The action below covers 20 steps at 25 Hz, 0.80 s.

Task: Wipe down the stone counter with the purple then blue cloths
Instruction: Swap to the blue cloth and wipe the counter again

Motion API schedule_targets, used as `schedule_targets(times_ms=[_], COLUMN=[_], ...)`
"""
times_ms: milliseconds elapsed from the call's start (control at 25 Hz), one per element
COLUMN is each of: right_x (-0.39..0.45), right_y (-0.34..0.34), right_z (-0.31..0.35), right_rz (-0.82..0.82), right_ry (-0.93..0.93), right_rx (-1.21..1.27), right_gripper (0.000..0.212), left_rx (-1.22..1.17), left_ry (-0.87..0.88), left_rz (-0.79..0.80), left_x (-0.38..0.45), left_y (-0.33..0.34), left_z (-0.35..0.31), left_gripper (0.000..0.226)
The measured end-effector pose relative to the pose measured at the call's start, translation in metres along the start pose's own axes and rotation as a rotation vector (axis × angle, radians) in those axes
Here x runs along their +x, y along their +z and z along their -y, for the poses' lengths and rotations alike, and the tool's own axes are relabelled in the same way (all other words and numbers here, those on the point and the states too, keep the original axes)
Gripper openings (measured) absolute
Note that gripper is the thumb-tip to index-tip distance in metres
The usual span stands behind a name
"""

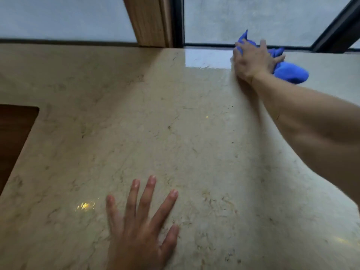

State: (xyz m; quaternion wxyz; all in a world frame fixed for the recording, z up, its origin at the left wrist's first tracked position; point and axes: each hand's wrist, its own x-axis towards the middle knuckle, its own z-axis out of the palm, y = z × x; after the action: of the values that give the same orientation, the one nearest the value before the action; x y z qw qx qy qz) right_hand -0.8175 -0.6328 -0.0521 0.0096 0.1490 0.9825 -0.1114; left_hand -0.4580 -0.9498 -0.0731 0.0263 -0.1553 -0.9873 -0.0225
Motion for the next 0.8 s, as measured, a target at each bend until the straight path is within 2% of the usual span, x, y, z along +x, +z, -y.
schedule_targets(times_ms=[160, 320, 440, 640, 800], right_x=[-0.016, -0.076, -0.144, -0.301, -0.448], right_y=[0.003, 0.008, 0.009, 0.009, 0.020], right_z=[0.038, 0.047, 0.035, 0.006, -0.002], right_rz=[0.037, 0.098, 0.124, 0.103, 0.008], right_ry=[-0.237, -0.437, -0.477, -0.440, -0.422], right_rx=[0.029, -0.012, -0.005, -0.043, -0.039], right_gripper=[0.045, 0.047, 0.048, 0.046, 0.044], left_rx=[0.007, 0.010, -0.003, -0.074, -0.133], left_ry=[0.022, 0.009, -0.001, 0.001, -0.029], left_rz=[0.048, 0.098, 0.100, 0.057, 0.048], left_x=[-0.002, -0.002, 0.000, -0.005, -0.007], left_y=[-0.003, -0.006, -0.006, -0.003, -0.004], left_z=[0.001, 0.001, 0.000, -0.003, -0.003], left_gripper=[0.068, 0.066, 0.065, 0.061, 0.061])
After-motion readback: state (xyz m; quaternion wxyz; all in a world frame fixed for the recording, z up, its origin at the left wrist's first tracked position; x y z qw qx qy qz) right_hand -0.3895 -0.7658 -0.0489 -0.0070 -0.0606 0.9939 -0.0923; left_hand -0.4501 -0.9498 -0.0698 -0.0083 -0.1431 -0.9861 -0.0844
